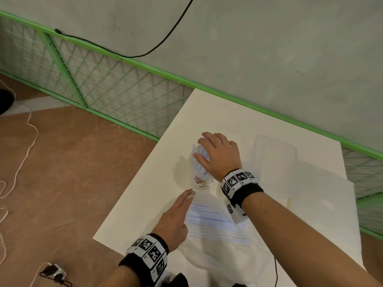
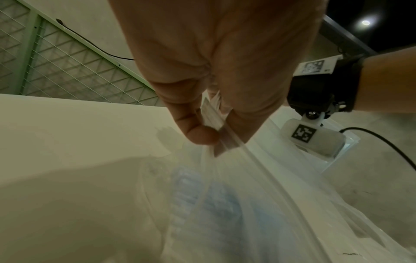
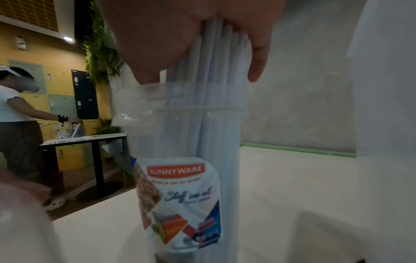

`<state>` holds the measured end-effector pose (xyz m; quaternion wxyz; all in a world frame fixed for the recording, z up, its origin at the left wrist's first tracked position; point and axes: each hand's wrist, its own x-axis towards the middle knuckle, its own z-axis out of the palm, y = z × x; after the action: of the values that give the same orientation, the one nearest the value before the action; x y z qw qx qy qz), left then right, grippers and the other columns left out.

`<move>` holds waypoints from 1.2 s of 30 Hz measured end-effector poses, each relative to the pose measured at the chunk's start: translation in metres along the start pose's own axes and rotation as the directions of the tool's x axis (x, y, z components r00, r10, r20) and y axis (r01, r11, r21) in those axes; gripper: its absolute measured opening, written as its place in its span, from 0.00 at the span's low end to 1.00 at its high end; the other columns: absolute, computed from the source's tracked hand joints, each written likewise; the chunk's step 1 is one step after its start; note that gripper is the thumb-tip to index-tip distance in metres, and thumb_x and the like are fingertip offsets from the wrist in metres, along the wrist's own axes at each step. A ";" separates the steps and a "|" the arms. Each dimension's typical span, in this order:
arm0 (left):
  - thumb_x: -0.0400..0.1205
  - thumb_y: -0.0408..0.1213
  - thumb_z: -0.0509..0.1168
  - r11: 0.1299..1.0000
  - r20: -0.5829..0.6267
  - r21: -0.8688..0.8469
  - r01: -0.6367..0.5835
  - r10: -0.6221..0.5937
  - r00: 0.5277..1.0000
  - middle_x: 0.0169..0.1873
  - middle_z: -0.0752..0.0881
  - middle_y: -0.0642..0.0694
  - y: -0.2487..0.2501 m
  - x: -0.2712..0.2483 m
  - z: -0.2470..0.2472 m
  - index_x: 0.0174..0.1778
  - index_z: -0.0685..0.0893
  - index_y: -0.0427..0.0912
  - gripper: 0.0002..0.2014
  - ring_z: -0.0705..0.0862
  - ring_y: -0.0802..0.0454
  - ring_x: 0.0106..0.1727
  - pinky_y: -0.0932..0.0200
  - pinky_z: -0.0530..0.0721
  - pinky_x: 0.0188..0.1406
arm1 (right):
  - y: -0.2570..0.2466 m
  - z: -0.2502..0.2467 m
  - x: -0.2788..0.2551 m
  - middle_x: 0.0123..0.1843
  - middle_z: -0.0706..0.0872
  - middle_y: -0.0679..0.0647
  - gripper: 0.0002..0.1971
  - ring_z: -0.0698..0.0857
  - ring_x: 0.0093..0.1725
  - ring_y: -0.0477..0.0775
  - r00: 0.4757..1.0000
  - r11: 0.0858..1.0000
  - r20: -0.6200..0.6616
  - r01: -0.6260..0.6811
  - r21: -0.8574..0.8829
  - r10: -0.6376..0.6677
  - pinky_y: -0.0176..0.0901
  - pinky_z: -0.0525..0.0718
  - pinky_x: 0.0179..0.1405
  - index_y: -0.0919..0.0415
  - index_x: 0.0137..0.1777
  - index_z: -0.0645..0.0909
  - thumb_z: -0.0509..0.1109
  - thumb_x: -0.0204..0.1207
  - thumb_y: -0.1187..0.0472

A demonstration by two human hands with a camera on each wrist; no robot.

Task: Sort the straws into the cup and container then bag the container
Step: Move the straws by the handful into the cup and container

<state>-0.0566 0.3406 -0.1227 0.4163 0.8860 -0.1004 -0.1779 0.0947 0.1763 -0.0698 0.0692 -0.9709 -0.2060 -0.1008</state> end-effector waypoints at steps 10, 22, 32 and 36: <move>0.73 0.21 0.57 1.000 0.011 -0.003 0.019 -0.019 1.000 0.81 0.44 0.72 0.000 -0.004 -0.002 0.84 0.51 0.58 0.45 0.70 0.62 0.76 0.65 0.75 0.69 | -0.013 0.000 0.021 0.69 0.82 0.46 0.22 0.80 0.65 0.57 0.999 0.999 0.031 -0.038 0.022 0.037 0.58 0.80 0.53 0.46 0.63 0.80 0.64 0.77 0.35; 0.74 0.21 0.57 1.000 0.012 -0.012 0.025 -0.025 1.000 0.75 0.41 0.79 0.001 -0.003 -0.003 0.84 0.50 0.58 0.45 0.70 0.61 0.76 0.62 0.73 0.71 | 0.000 -0.003 0.023 0.66 0.82 0.58 0.16 0.83 0.60 0.65 0.995 0.958 -0.092 0.059 0.281 -0.034 0.57 0.83 0.57 0.62 0.68 0.81 0.65 0.82 0.65; 0.74 0.21 0.57 1.000 0.032 -0.001 0.017 -0.017 0.999 0.81 0.44 0.73 0.004 0.003 0.003 0.84 0.52 0.58 0.45 0.70 0.63 0.75 0.77 0.67 0.61 | -0.025 -0.050 -0.018 0.69 0.83 0.51 0.24 0.80 0.67 0.59 0.989 0.979 -0.108 0.119 0.163 -0.102 0.58 0.76 0.61 0.56 0.66 0.81 0.51 0.75 0.60; 0.76 0.23 0.59 0.998 0.030 0.053 0.046 -0.047 0.998 0.82 0.45 0.67 0.010 0.005 0.004 0.83 0.52 0.59 0.43 0.80 0.55 0.62 0.72 0.71 0.51 | -0.047 -0.049 -0.085 0.39 0.87 0.51 0.15 0.85 0.35 0.58 0.981 0.927 0.004 0.183 0.328 -0.195 0.50 0.84 0.26 0.52 0.45 0.81 0.53 0.69 0.63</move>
<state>-0.0539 0.3298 -0.1189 0.3871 0.8958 -0.0909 -0.1988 -0.0091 0.1777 -0.0371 0.2151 -0.9233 -0.3136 -0.0536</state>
